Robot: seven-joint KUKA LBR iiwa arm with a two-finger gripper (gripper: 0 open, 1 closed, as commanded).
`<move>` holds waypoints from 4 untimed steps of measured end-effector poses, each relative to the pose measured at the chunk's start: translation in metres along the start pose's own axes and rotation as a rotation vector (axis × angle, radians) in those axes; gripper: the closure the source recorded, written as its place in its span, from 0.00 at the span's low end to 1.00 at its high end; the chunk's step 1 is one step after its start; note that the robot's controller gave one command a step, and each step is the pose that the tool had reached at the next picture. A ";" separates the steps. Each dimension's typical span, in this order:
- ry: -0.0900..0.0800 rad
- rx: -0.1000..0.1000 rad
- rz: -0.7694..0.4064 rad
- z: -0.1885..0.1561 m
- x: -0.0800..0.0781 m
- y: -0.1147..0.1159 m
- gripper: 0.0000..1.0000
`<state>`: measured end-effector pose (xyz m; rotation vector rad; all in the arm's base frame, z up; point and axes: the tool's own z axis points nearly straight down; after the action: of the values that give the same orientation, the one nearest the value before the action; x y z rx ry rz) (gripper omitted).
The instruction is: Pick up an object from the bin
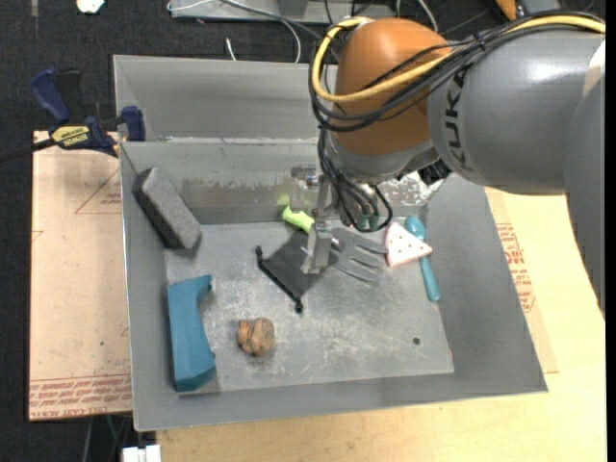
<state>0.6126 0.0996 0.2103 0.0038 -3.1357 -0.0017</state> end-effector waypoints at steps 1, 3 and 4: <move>-0.007 -0.001 0.001 -0.005 -0.002 0.000 0.00; -0.019 -0.002 -0.147 0.095 -0.007 -0.045 0.00; -0.017 -0.001 -0.182 0.123 -0.031 -0.056 0.00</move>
Offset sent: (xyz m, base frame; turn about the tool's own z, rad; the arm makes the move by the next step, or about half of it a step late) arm 0.0143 -0.0373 -0.1164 -0.0484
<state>0.6427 0.0440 0.0869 0.2895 -3.1391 -0.0047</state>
